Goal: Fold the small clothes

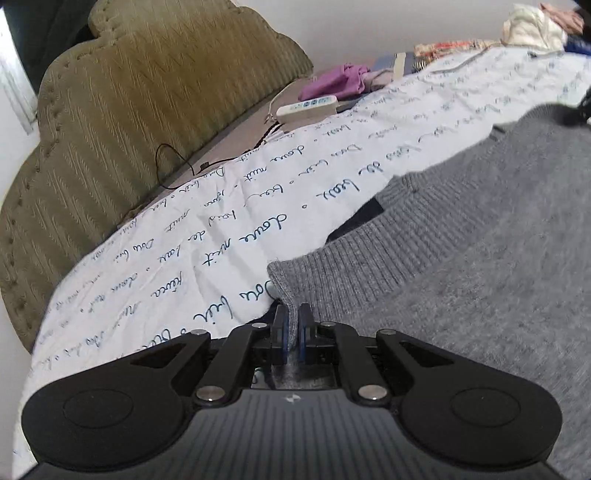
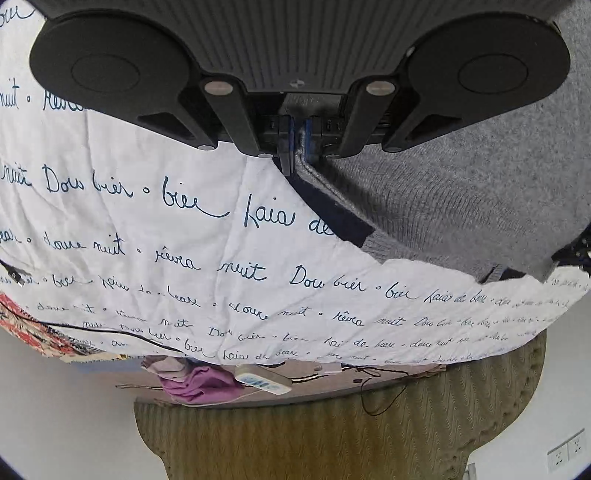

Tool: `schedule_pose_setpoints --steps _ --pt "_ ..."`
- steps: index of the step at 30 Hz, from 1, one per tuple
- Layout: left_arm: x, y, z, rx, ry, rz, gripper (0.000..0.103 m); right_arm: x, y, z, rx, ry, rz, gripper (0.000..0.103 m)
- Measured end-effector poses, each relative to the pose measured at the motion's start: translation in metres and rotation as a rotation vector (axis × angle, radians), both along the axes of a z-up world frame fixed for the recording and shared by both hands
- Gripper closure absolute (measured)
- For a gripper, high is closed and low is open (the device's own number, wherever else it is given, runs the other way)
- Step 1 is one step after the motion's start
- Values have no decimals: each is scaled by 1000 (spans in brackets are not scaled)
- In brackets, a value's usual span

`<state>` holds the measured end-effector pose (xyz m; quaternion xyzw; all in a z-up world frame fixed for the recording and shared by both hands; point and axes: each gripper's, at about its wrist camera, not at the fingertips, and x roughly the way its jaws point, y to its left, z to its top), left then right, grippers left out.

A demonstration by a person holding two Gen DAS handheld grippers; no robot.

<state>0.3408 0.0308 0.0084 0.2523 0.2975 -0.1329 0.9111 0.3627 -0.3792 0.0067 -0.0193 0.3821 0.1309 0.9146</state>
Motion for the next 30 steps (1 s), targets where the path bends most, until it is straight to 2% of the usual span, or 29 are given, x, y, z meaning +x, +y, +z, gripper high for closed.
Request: schedule_pose_setpoints --steps 3,8,13,16,18,20,21,22,23,24,25,26,29,30 --pt "5 11 8 -87 20 30 99 0 -9 7 41 3 -14 98" --pt "15 14 18 -138 -13 82 100 3 -21 22 114 -38 -53 98" --pt "40 15 12 -125 3 143 100 18 -23 19 122 -43 -93 98" --pt "46 3 -9 -53 19 158 99 31 -19 -3 96 -7 -127 95" --pt "33 -4 -11 -3 -42 143 97 30 -12 -12 81 -16 -133 82" --pt "17 -2 -5 13 -72 122 90 22 -11 -6 76 -31 -152 54" --pt "7 3 0 7 -85 126 83 15 -14 -1 83 -25 -160 31" --pt "-6 11 7 -11 -105 148 78 4 -19 6 93 -38 -171 26" --pt "-21 22 16 -53 -130 194 66 -13 -25 13 114 -71 -188 26" --pt "-39 35 24 -131 -145 259 52 -33 -33 20 160 -91 -204 26" --pt "-59 52 32 -247 -142 327 44 -54 -43 24 229 -94 -219 26" --pt "-82 71 37 -401 -118 392 38 -78 -53 26 311 -88 -236 26" --pt "-145 116 31 -876 28 522 38 -151 -81 16 555 -57 -325 25" --pt "-162 123 23 -983 70 555 39 -173 -88 7 641 -27 -368 25"
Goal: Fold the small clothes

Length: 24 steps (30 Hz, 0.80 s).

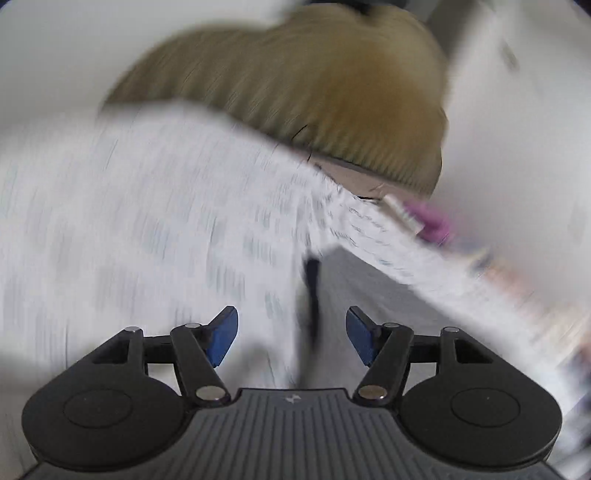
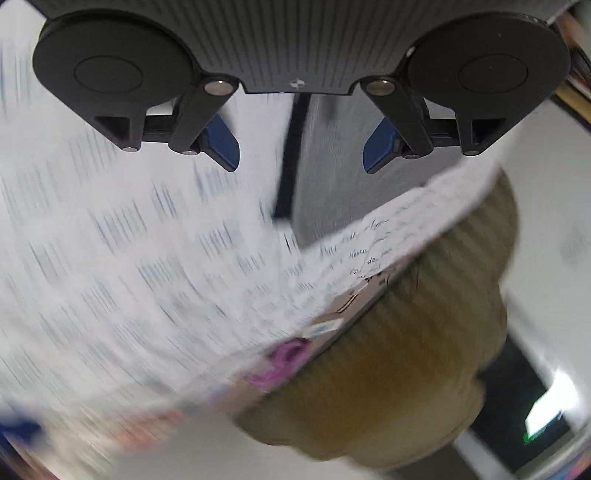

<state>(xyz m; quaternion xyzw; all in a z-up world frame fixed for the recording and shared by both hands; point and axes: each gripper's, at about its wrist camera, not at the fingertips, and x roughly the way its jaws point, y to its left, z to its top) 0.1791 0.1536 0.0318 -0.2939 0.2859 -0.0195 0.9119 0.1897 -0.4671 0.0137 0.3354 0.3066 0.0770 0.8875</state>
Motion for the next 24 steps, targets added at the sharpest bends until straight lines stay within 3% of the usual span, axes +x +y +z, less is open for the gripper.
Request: schedule_pose_setpoints --steps 2,4,8,10,12,13,14,15,16,20,24 --pt "-28 6 -16 -165 44 48 39 -37 -8 -24 193 68 -49 27" --pt "-41 0 -30 -260 71 32 39 -62 -6 -43 324 118 -79 28" --pt "-33 -22 -31 -265 53 -34 38 -66 20 -49 326 109 -54 28" --pt "-20 -29 -37 -300 73 -22 38 -53 34 -52 347 104 -36 28" --pt "-5 -36 -40 -272 81 0 40 -33 51 -55 350 117 -31 28" --pt "0 -39 -40 -254 77 14 43 -26 59 -55 326 107 -26 34" --pt "4 -42 -38 -236 85 20 65 -19 65 -55 304 97 -37 41" --pt "9 -45 -39 -220 108 12 97 -15 70 -56 299 106 -59 74" --pt "15 -46 -42 -227 136 9 98 -9 73 -58 305 123 -67 93" --pt "20 -54 -27 -152 113 -16 98 0 85 -57 299 134 -64 93" --pt "12 -45 8 -170 45 -30 99 -5 82 -23 318 54 -36 93"
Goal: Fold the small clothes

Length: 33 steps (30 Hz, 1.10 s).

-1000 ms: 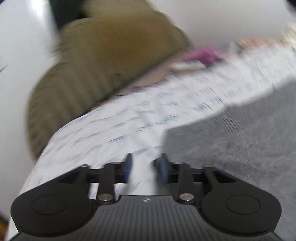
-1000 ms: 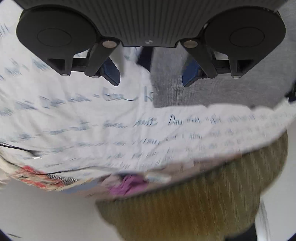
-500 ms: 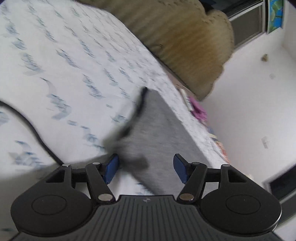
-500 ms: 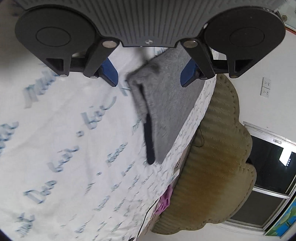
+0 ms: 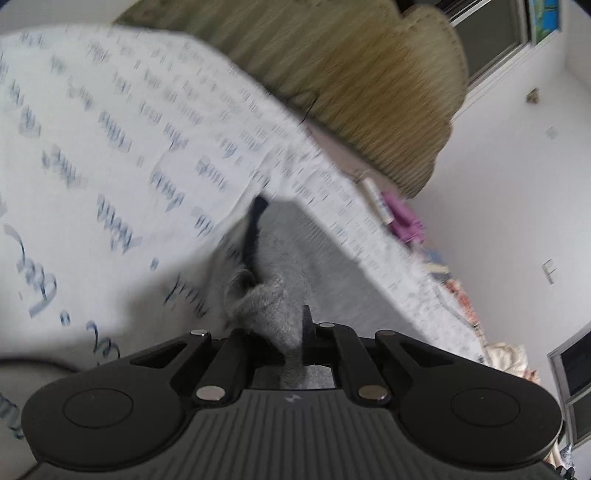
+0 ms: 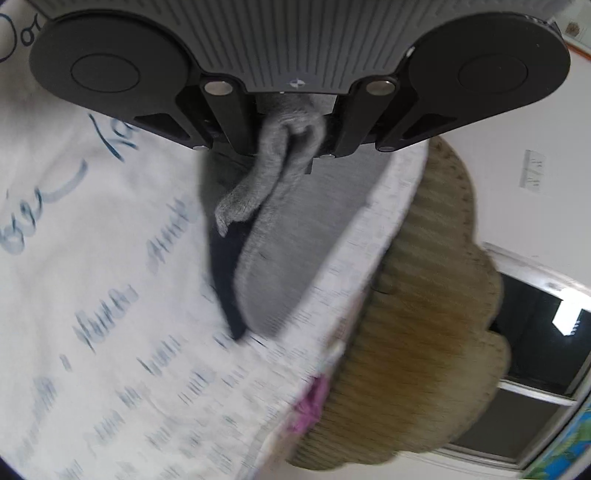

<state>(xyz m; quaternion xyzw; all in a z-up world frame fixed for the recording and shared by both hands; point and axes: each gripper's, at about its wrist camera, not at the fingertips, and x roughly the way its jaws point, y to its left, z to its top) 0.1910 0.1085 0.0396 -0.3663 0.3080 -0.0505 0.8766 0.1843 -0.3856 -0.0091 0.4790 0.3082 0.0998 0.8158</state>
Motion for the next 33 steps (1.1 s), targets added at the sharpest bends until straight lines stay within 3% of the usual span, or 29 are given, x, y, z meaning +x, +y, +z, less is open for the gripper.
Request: schedule_pose_setpoints --steps 4,9,14,18,20,22,23,25,26,29,31,33 --pt "-15 8 31 -21 -52 -12 99 -13 -9 36 -24 -98 12 93" --pt "-64 20 53 -54 -69 -43 99 -40 -22 49 10 -123 47 93" --pt "-130 27 27 -21 5 -58 99 -101 -29 29 45 -78 87 93" --pt "-139 29 -21 20 144 -71 98 -135 -26 -18 60 49 65 93" --pt "-140 25 -24 120 148 -88 94 -141 -21 -36 -4 77 27 93" --pt "-148 26 -6 199 122 -98 86 -147 -21 -35 -49 68 16 79" --pt "-155 29 7 251 81 -97 76 -150 -22 -27 -80 66 15 73" --pt "-170 35 36 394 -22 -29 49 -160 -24 -2 -223 11 -9 49" --pt "-174 35 49 484 -71 23 30 -164 -26 10 -311 -28 -29 45" --pt "-162 21 76 694 -218 83 26 -159 -29 43 -532 -130 -77 45" --pt "-137 1 80 731 -296 63 26 -134 -23 62 -609 -192 -40 47" --pt "-106 -22 73 723 -309 31 26 -102 -3 77 -696 -270 7 46"
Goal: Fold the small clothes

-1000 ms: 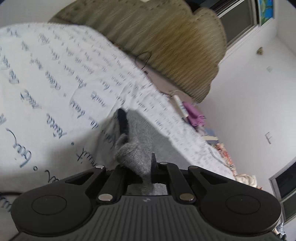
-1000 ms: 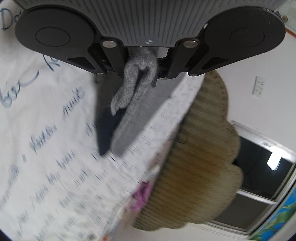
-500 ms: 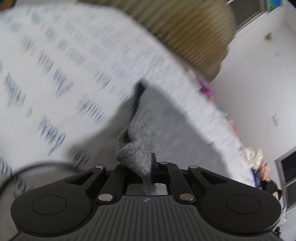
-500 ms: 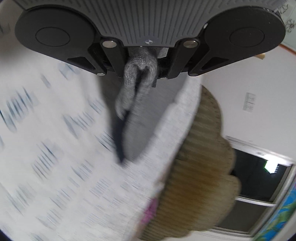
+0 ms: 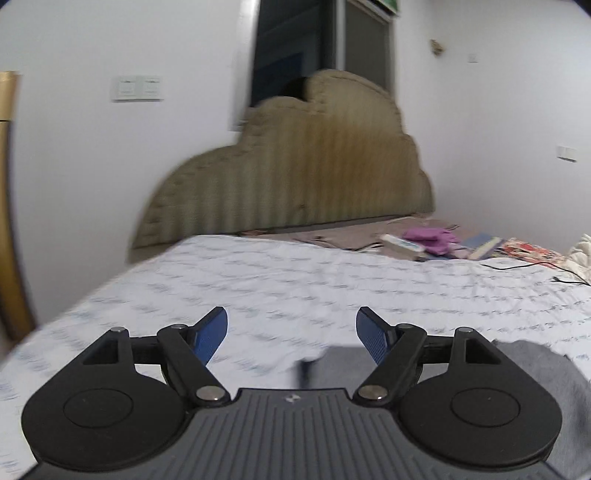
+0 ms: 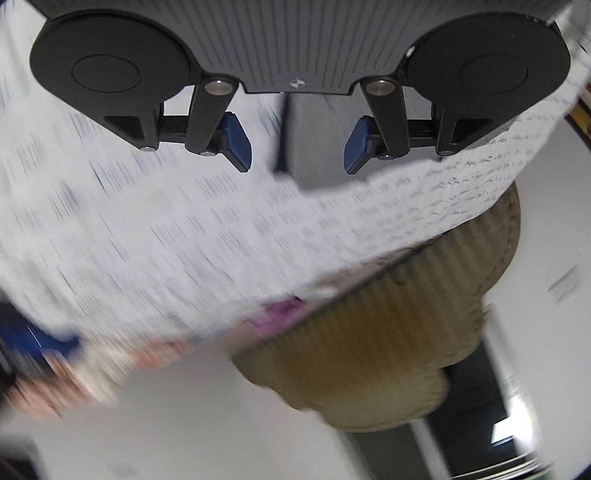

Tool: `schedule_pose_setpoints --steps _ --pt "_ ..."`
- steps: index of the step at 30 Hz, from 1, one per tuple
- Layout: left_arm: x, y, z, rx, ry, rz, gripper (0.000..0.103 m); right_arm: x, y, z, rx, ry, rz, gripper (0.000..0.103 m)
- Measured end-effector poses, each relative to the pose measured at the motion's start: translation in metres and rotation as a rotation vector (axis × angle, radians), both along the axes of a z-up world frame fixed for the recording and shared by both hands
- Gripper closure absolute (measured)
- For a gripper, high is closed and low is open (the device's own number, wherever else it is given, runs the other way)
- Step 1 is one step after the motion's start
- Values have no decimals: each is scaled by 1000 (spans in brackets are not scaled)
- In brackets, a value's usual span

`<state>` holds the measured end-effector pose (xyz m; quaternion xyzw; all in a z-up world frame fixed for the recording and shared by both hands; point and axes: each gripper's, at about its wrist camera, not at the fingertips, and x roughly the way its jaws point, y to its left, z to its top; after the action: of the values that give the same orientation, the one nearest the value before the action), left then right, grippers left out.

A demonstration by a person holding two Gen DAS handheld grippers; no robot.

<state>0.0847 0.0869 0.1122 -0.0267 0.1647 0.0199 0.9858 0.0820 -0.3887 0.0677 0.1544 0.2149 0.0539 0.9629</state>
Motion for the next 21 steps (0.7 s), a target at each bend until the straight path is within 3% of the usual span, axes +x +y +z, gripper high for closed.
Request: schedule_pose_setpoints --steps 2,7,10,13,15,21 --pt "36 -26 -14 6 57 -29 26 36 21 4 -68 -9 58 44" --pt "106 -89 -63 130 258 -207 26 119 60 -23 -91 152 148 45" --pt "136 -104 -96 215 401 -207 25 143 81 -44 -175 224 170 47" --pt "140 -93 -111 145 395 -185 20 155 84 -72 -277 272 121 43" --pt "141 -88 -116 115 382 -179 16 146 77 -82 -237 198 121 43" --pt "139 -88 -113 105 377 -175 15 144 81 -81 -253 184 115 40"
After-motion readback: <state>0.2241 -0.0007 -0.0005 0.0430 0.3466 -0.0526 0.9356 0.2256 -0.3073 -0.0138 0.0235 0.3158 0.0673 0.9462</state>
